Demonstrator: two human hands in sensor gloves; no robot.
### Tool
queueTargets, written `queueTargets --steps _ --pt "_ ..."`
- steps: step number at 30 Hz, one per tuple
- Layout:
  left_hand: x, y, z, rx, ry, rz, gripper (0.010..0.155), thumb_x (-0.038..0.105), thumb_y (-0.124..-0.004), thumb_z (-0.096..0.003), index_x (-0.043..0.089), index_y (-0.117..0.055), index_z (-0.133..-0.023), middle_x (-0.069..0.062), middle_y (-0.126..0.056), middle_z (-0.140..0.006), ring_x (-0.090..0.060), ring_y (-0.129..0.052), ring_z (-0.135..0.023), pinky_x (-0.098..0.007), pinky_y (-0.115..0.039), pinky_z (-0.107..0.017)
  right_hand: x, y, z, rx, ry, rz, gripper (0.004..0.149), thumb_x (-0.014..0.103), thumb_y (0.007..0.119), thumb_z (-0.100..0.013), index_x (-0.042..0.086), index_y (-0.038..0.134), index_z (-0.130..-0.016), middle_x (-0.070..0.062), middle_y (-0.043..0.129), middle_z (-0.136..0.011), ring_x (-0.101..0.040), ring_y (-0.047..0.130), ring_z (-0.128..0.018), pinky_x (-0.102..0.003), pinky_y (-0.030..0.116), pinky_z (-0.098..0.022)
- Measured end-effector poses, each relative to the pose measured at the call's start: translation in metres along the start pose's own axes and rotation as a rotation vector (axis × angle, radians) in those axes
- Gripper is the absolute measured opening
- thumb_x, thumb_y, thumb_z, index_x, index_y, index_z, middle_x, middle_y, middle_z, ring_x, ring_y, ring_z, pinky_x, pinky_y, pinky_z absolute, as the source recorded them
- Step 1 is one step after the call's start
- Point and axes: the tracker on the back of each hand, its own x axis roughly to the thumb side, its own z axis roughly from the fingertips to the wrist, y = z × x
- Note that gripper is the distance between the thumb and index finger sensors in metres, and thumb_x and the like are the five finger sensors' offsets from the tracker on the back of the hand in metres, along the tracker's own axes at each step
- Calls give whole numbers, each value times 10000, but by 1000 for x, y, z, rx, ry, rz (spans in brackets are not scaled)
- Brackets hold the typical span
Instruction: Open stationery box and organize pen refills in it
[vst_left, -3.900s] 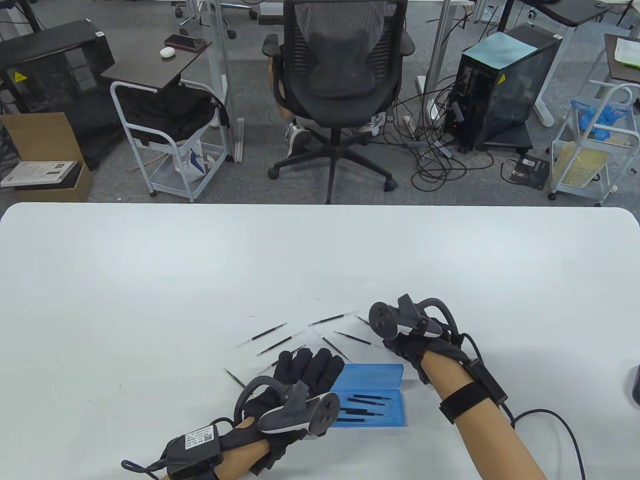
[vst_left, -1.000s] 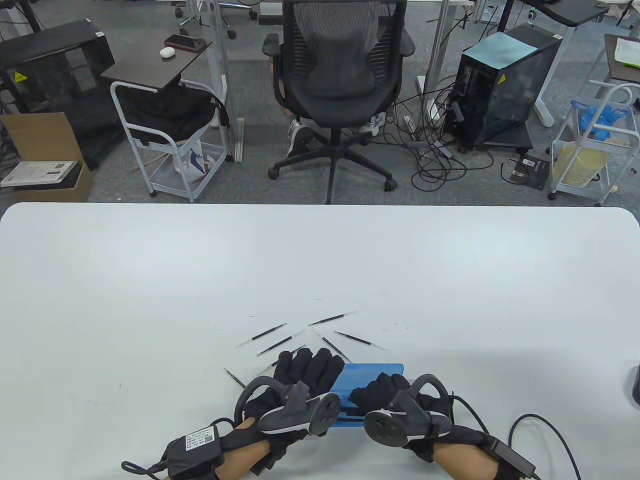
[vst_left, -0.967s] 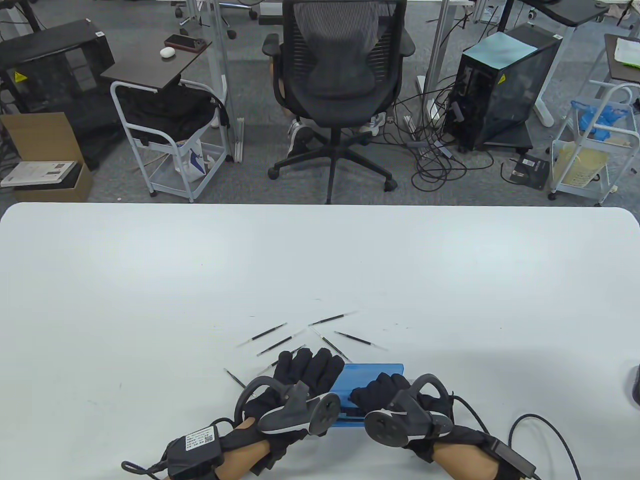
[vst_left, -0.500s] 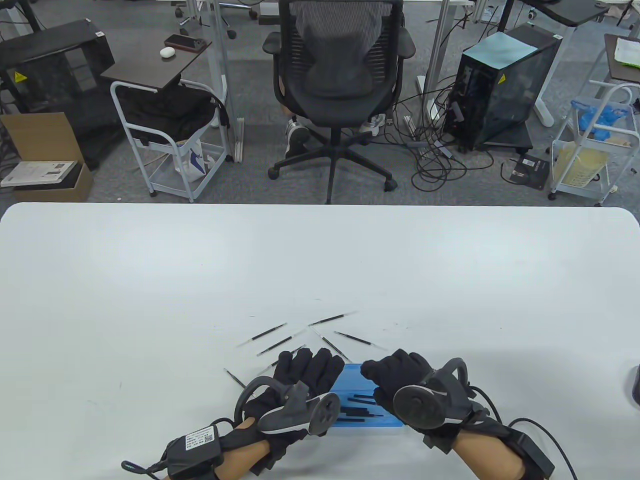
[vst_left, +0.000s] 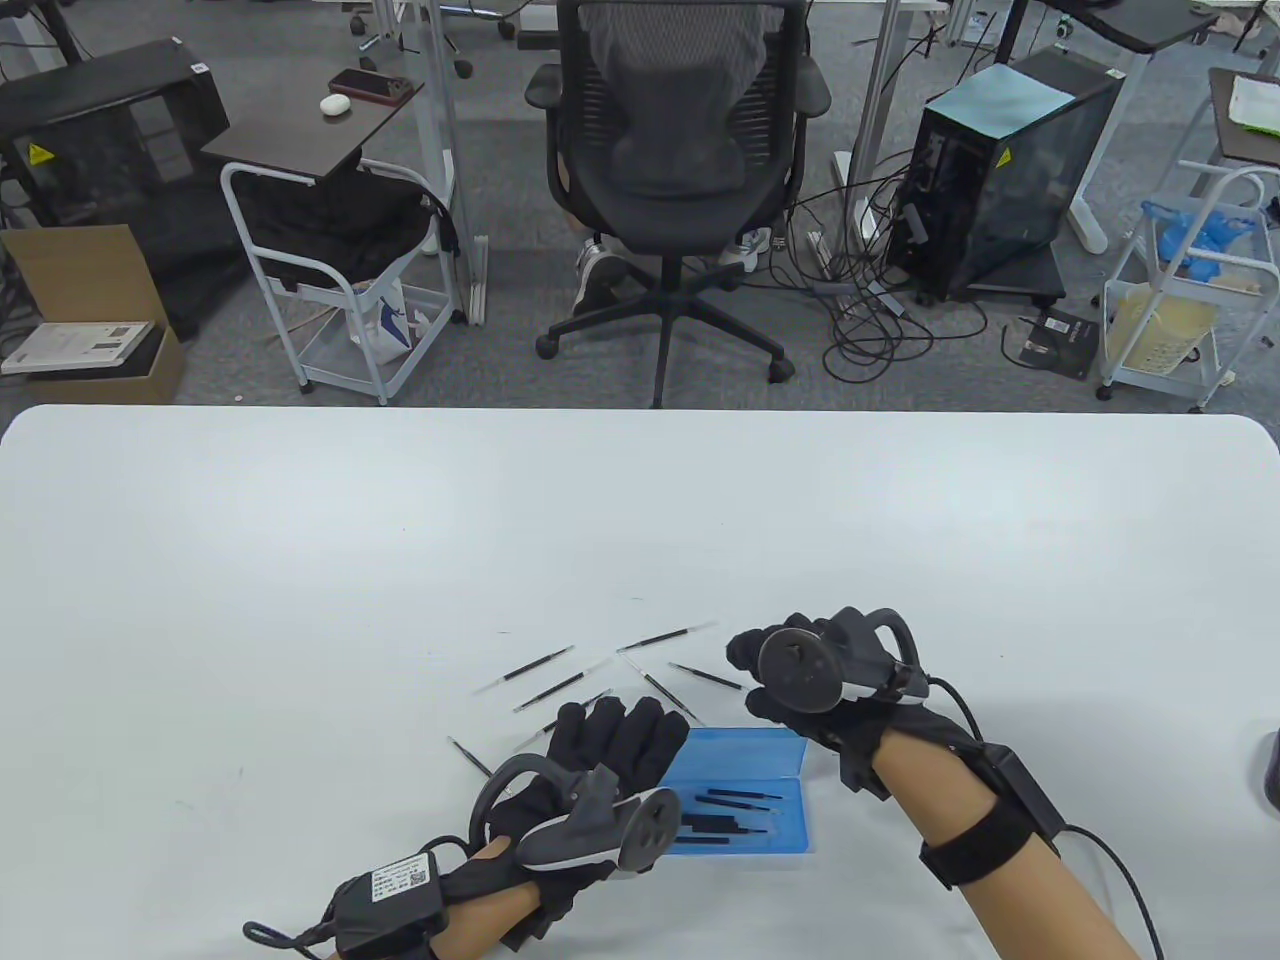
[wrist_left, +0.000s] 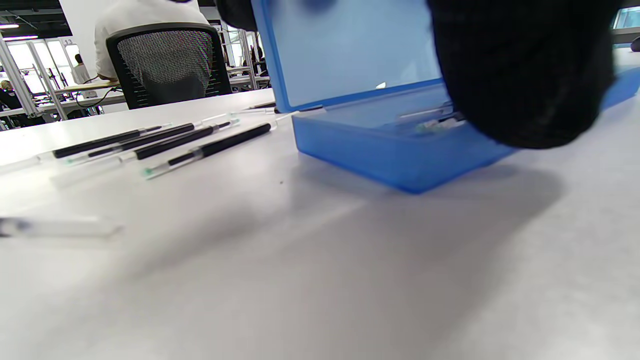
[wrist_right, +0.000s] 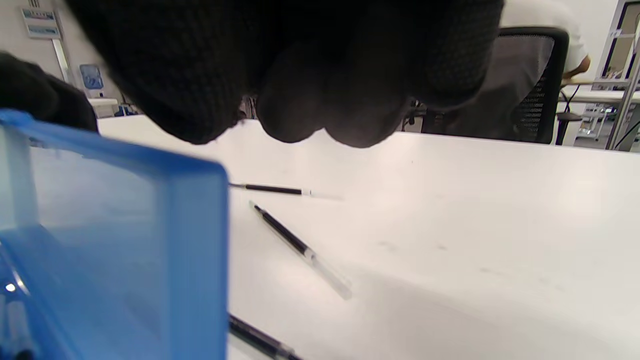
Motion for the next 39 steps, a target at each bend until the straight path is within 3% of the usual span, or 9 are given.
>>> queueTargets --steps 7,17,39 --pt "0 0 0 0 0 0 1193 630 -814 -376 260 30 -1133 -64 -66 -1288 -429 -297 -1207 -674 -323 -870 -9 27 -30 126 -7 1 620 365 933 -410 155 750 -964 -85 988 -817 -351 985 -747 -521 816 -578" --pt "0 0 1 0 -3 5 1196 630 -816 -374 262 32 -1133 -66 -63 -1287 -429 -296 -1208 -675 -321 -870 -7 43 -46 174 -22 64 603 343 936 -414 169 753 -962 -71 1000 -811 -339 996 -740 -518 819 -577" --pt "0 -1 0 -1 -3 7 1196 631 -815 -374 265 34 -1133 -63 -64 -1288 -427 -291 -1209 -673 -319 -872 -4 58 -47 99 -77 198 528 282 930 -428 184 776 -924 -22 1012 -740 -291 1029 -674 -506 852 -547"
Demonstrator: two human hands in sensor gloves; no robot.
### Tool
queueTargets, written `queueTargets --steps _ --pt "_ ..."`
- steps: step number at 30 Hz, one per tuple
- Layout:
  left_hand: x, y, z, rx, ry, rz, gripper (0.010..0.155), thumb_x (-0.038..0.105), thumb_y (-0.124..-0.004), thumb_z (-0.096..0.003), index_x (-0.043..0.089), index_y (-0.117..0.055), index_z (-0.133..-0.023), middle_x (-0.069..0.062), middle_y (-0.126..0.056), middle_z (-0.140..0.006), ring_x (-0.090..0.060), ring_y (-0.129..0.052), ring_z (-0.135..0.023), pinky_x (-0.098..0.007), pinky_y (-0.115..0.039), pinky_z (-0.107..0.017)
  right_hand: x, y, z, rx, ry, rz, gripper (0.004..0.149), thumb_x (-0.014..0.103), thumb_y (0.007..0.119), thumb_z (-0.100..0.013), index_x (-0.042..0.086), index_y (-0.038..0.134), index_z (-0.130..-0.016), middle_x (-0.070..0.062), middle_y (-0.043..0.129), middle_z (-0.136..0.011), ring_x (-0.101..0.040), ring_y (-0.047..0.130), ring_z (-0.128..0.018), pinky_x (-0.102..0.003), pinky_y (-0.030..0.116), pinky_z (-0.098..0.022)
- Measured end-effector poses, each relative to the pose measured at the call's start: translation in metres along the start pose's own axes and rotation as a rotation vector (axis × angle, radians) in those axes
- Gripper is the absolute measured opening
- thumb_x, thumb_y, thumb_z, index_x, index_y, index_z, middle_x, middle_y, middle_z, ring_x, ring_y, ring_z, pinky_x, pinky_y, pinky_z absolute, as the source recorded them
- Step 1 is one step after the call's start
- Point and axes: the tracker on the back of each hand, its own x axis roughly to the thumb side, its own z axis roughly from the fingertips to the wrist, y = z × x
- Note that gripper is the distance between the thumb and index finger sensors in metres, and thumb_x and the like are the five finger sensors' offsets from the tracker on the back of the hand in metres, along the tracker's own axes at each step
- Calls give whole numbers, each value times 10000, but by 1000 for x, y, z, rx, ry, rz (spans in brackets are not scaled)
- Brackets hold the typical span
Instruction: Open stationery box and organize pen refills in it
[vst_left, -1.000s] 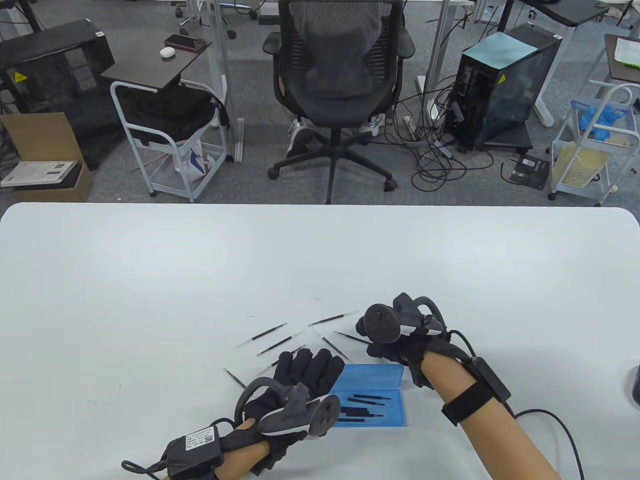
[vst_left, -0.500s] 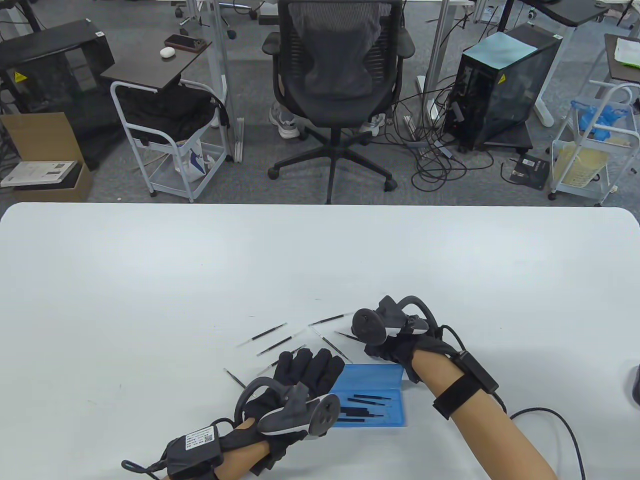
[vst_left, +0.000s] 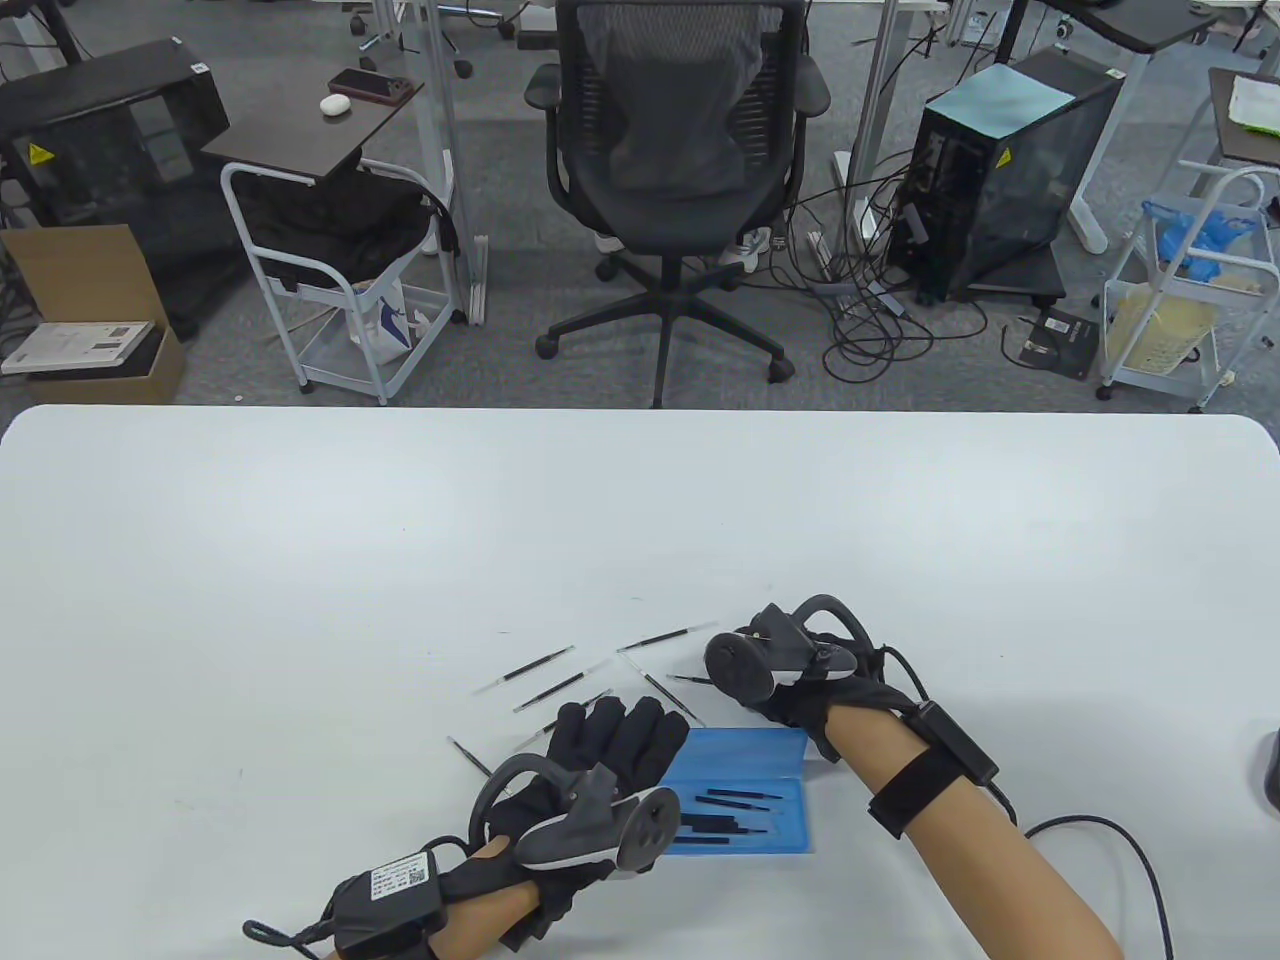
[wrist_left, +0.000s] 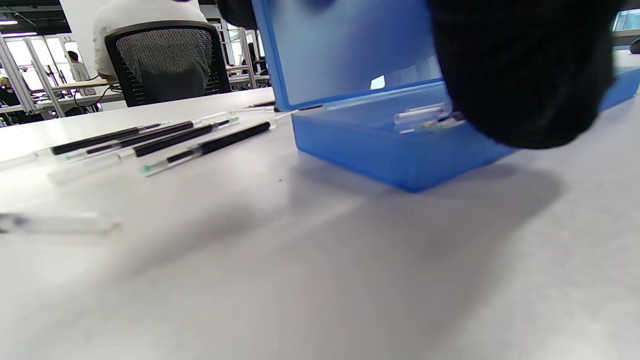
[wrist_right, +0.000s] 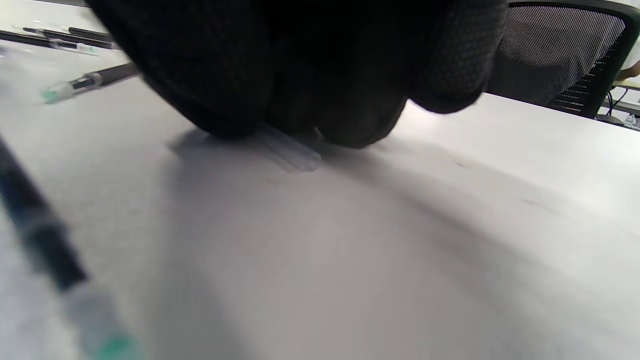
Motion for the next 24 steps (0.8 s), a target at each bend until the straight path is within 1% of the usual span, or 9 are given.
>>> queueTargets --steps 5,8,17,20,24 --pt "0 0 0 0 1 2 1196 632 -815 -374 264 33 -1133 -62 -64 -1288 -428 -292 -1208 -674 -319 -871 3 2 0 -21 -19 41 540 294 936 -420 169 767 -917 -15 1005 -722 -287 1031 -664 -512 855 -545" --pt "0 0 0 0 1 2 1196 632 -815 -374 263 32 -1133 -61 -64 -1288 -427 -292 -1208 -674 -320 -871 6 5 2 -57 -37 96 550 307 932 -416 160 760 -917 -4 1005 -706 -277 1040 -654 -530 864 -553" --pt "0 0 0 -1 1 3 1196 632 -815 -374 265 34 -1133 -62 -62 -1288 -427 -290 -1209 -675 -317 -871 0 3 3 -55 -18 55 567 306 930 -416 145 739 -925 -12 999 -707 -289 1033 -645 -534 860 -552" --pt "0 0 0 -1 1 3 1195 633 -813 -374 265 34 -1133 -62 -59 -1288 -427 -288 -1209 -675 -316 -871 -6 -8 9 -98 -8 7 572 311 928 -414 136 739 -925 -27 991 -716 -299 1022 -653 -538 854 -554" --pt "0 0 0 -1 0 3 1197 633 -813 -374 264 36 -1133 -63 -59 -1288 -427 -287 -1209 -674 -315 -872 -9 -38 29 -189 -8 -37 581 315 926 -416 129 734 -932 -40 982 -725 -312 1010 -659 -541 848 -554"
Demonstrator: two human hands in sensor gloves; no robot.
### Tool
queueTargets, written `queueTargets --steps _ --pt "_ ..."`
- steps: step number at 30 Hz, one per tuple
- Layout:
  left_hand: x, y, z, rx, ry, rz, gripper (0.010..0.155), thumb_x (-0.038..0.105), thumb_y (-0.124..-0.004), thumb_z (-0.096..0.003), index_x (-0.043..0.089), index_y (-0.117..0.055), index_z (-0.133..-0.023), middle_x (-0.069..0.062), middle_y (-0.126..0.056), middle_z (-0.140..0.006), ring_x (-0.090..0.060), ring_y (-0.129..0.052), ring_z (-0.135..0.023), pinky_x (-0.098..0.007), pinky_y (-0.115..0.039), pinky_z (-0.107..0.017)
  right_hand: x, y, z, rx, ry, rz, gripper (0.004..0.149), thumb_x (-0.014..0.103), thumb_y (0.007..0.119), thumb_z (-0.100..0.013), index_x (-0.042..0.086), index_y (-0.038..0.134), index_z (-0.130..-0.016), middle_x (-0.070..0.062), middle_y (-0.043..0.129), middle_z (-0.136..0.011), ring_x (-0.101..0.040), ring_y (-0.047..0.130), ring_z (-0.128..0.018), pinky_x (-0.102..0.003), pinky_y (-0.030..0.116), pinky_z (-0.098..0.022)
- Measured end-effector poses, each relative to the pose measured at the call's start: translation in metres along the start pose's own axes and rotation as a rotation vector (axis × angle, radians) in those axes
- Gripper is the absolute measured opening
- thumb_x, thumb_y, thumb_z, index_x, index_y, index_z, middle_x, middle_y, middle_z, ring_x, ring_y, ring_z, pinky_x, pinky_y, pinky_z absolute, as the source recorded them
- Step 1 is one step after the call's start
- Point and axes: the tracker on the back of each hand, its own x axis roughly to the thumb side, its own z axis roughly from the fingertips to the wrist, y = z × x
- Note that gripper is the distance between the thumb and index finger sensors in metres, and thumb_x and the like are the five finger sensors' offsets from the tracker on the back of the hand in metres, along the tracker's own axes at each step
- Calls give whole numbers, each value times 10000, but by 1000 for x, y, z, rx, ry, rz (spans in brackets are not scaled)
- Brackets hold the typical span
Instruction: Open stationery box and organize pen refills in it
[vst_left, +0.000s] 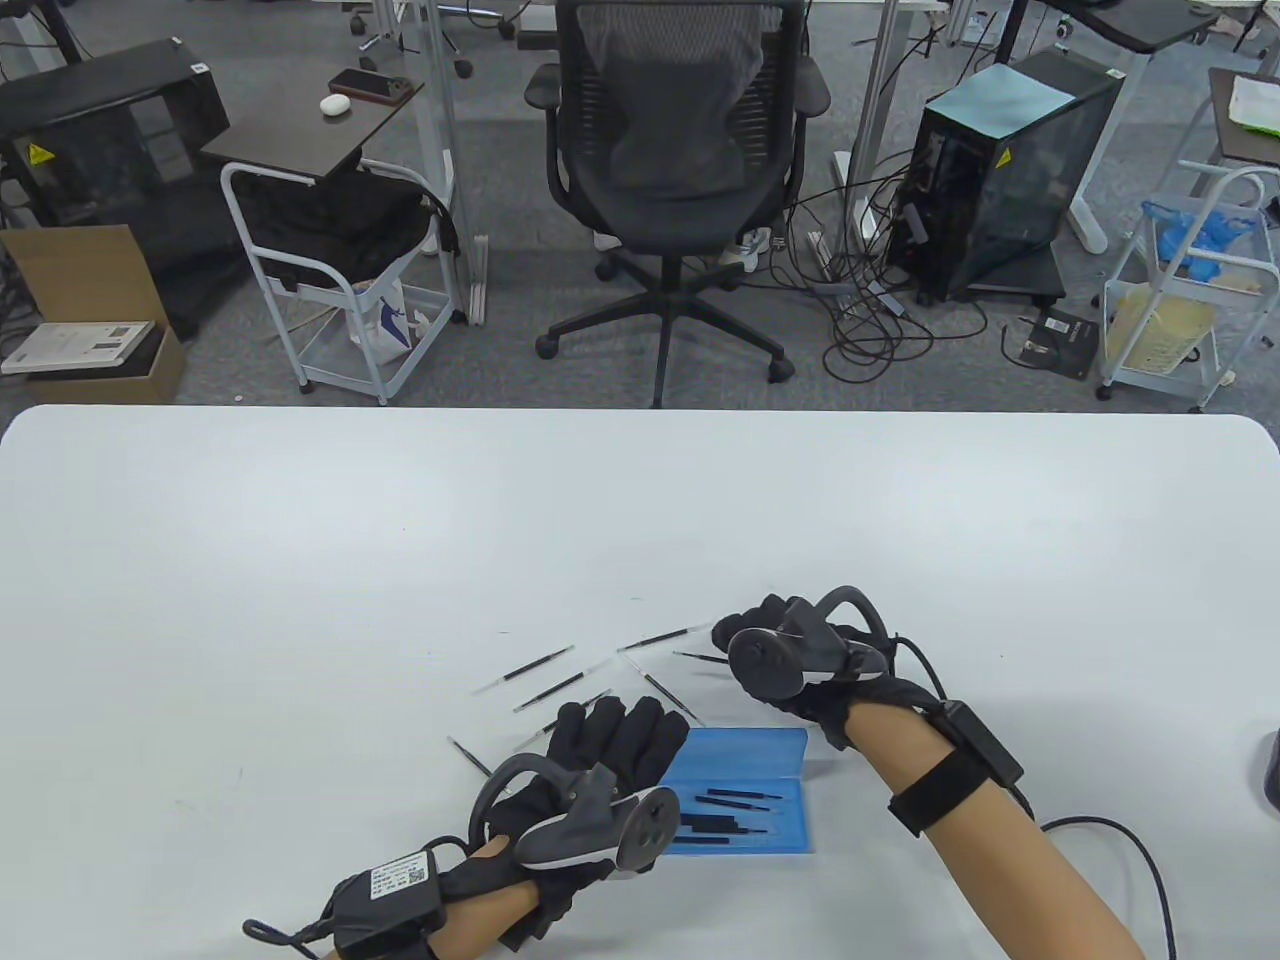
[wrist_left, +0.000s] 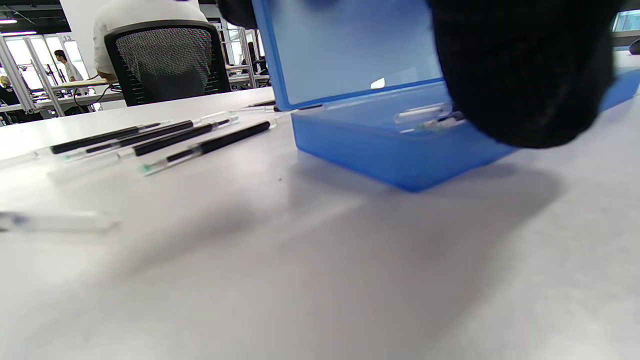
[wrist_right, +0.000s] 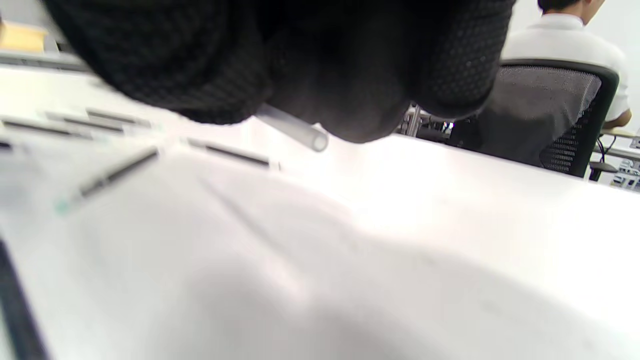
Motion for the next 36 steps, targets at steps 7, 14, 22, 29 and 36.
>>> queueTargets --steps 7,14,22,29,36 --pt "0 0 0 0 0 -2 1195 633 -813 -375 265 36 -1132 -62 -59 -1288 -429 -290 -1208 -675 -316 -871 25 -42 44 -106 -46 4 582 317 923 -421 129 733 -938 -44 978 -732 -316 1002 -666 -540 847 -554" --pt "0 0 0 -2 2 -1 1198 633 -815 -372 264 34 -1133 -62 -62 -1288 -428 -292 -1208 -675 -318 -870 60 -40 84 -106 -114 -2 580 318 923 -421 131 736 -937 -43 981 -730 -315 1002 -665 -537 847 -552" --pt "0 0 0 -3 4 2 1200 635 -816 -370 264 34 -1133 -61 -62 -1288 -427 -291 -1208 -674 -318 -871 95 -16 100 -110 -162 142 575 321 922 -420 137 742 -934 -40 984 -728 -311 1007 -654 -525 848 -546" --pt "0 0 -1 -5 4 2 1200 635 -815 -371 265 35 -1132 -59 -60 -1288 -427 -291 -1209 -674 -317 -872 115 4 98 -51 -182 166 574 316 917 -424 135 739 -939 -43 981 -733 -315 1002 -655 -524 846 -543" --pt "0 1 -1 -6 3 3 1200 635 -815 -371 266 36 -1132 -59 -58 -1288 -427 -289 -1209 -674 -317 -872 120 18 91 -41 -173 192 571 318 913 -428 137 739 -941 -43 982 -737 -316 1003 -652 -521 845 -539"
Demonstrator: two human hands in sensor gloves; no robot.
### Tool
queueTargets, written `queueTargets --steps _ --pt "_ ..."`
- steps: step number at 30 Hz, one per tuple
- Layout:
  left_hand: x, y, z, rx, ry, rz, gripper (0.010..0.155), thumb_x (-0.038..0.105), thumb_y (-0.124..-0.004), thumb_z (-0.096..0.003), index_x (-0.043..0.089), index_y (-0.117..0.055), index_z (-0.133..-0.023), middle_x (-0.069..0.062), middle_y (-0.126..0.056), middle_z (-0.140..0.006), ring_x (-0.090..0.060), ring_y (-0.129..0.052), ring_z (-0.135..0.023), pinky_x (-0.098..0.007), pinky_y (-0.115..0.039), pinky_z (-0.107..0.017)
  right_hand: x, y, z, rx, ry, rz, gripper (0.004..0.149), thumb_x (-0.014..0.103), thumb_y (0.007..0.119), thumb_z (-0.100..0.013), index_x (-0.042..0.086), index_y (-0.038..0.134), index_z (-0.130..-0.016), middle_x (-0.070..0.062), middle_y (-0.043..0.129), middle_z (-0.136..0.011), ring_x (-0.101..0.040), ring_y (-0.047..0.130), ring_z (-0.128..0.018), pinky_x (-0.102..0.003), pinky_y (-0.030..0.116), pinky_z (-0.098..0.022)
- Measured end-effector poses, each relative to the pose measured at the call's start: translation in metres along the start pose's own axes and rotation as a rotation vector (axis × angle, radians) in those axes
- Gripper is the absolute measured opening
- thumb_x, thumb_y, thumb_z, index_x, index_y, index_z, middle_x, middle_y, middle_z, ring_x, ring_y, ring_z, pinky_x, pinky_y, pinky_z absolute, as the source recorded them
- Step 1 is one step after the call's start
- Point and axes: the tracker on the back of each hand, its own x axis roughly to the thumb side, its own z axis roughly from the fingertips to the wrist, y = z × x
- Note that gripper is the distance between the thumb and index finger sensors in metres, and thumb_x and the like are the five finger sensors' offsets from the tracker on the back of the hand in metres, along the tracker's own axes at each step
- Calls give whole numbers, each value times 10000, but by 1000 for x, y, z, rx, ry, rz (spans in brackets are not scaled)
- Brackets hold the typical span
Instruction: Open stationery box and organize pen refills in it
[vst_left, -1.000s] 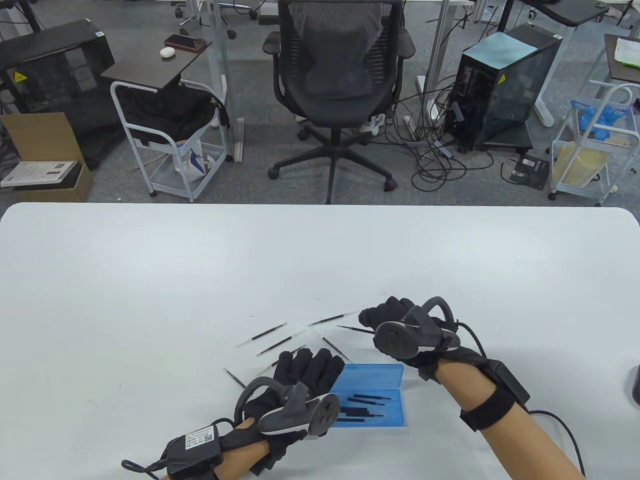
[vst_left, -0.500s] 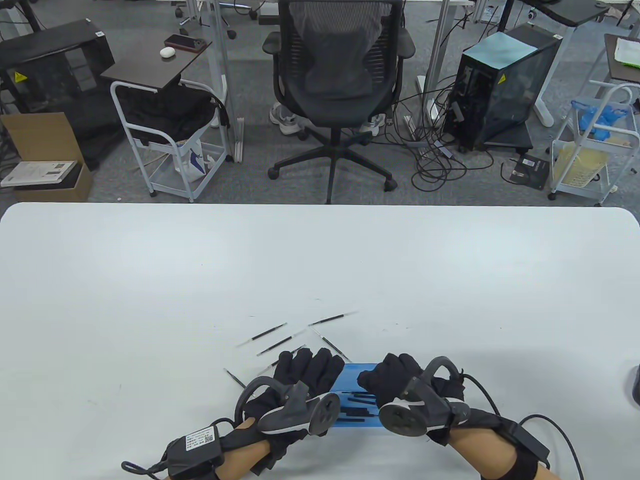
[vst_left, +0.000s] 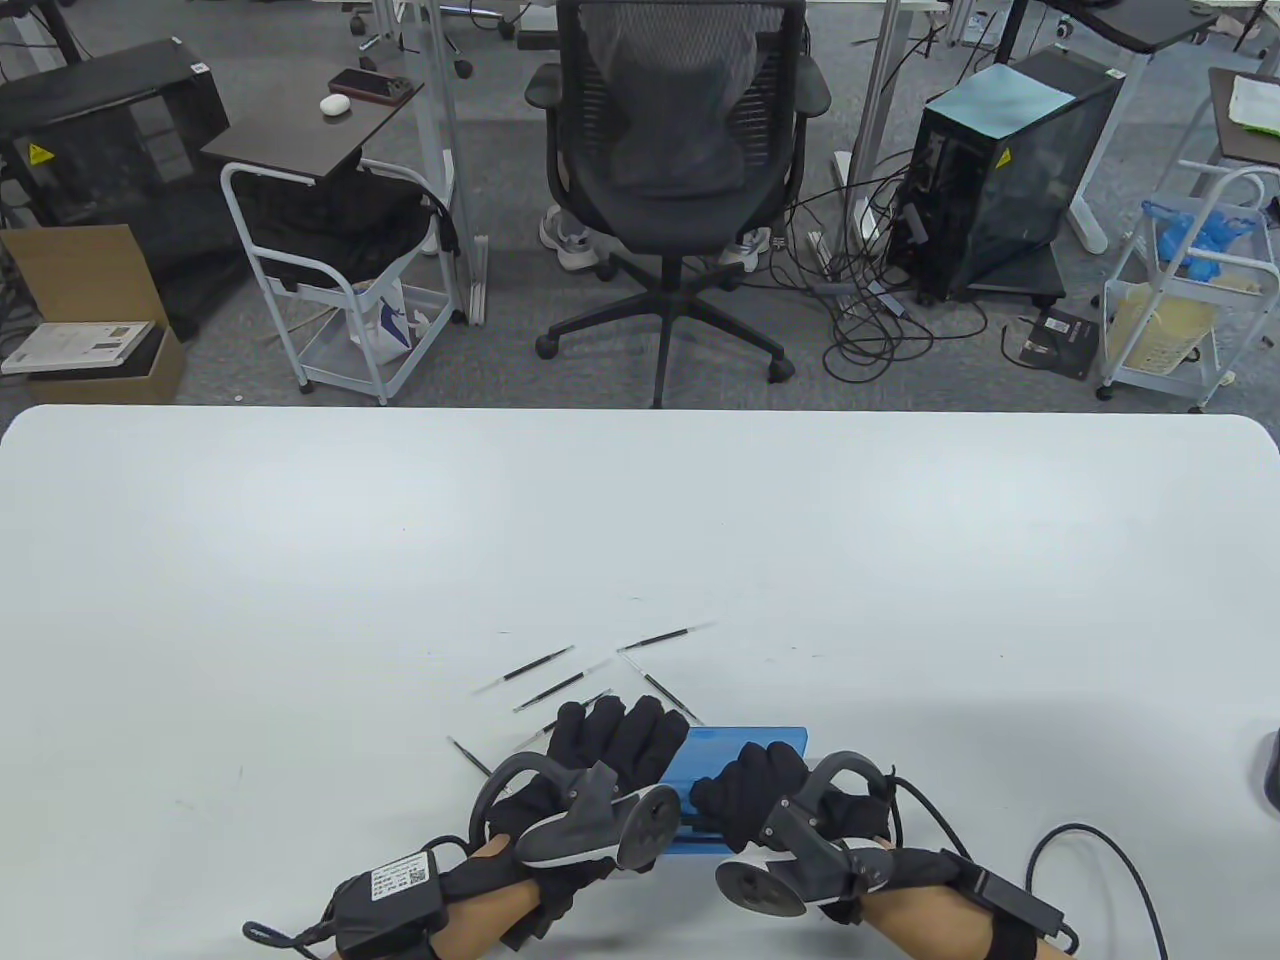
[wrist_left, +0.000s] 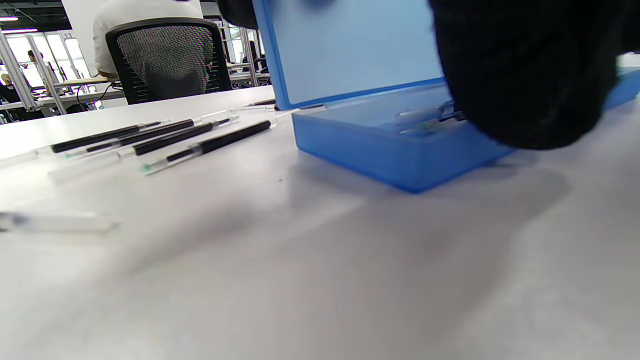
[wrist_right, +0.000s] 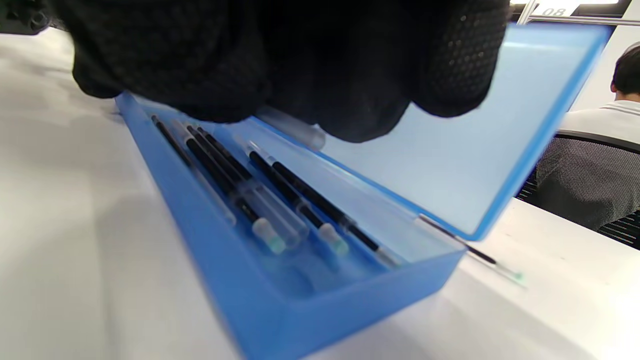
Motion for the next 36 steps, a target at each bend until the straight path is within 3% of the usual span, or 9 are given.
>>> queueTargets --steps 12,16,18,21,24,28,36 --pt "0 0 0 0 1 1 1202 635 -817 -370 266 36 -1132 -61 -59 -1287 -427 -290 -1209 -674 -317 -872 -3 3 0 30 9 -52 572 349 892 -440 149 744 -955 -70 984 -780 -335 996 -693 -522 839 -553" --pt "0 0 0 1 1 0 1201 635 -817 -370 265 34 -1133 -62 -63 -1288 -426 -292 -1208 -673 -319 -872 -11 -12 6 -60 2 -142 519 342 890 -440 174 783 -919 -48 1008 -738 -313 1015 -662 -508 852 -541" --pt "0 0 0 3 1 -1 1202 634 -819 -370 264 31 -1135 -61 -71 -1289 -427 -296 -1207 -673 -321 -871 -19 -25 13 -161 2 -205 486 331 893 -440 183 807 -896 -39 1023 -710 -305 1026 -639 -507 856 -530" --pt "0 0 0 7 1 -4 1201 633 -819 -371 261 28 -1137 -63 -79 -1290 -425 -307 -1206 -673 -323 -871 -39 -42 23 -260 50 -210 482 324 894 -440 183 810 -893 -41 1024 -708 -306 1024 -643 -510 852 -536" --pt "0 0 0 10 1 -3 1204 632 -823 -368 261 24 -1140 -62 -90 -1290 -424 -316 -1203 -672 -324 -872 -69 -53 28 -287 140 -187 484 319 887 -448 182 801 -905 -43 1017 -724 -310 1016 -661 -514 846 -546" --pt "1 1 0 16 2 -6 1206 629 -827 -367 259 18 -1144 -62 -105 -1291 -421 -333 -1199 -671 -326 -872 -106 -48 25 -212 223 -236 511 314 885 -454 175 780 -934 -62 999 -771 -330 994 -702 -527 825 -571" --pt "2 1 1 38 4 -20 1209 627 -837 -360 260 -2 -1153 -60 -157 -1288 -407 -388 -1189 -672 -339 -870 -146 -1 3 -8 221 -327 548 330 897 -447 183 762 -957 -70 982 -818 -347 964 -759 -549 788 -612"
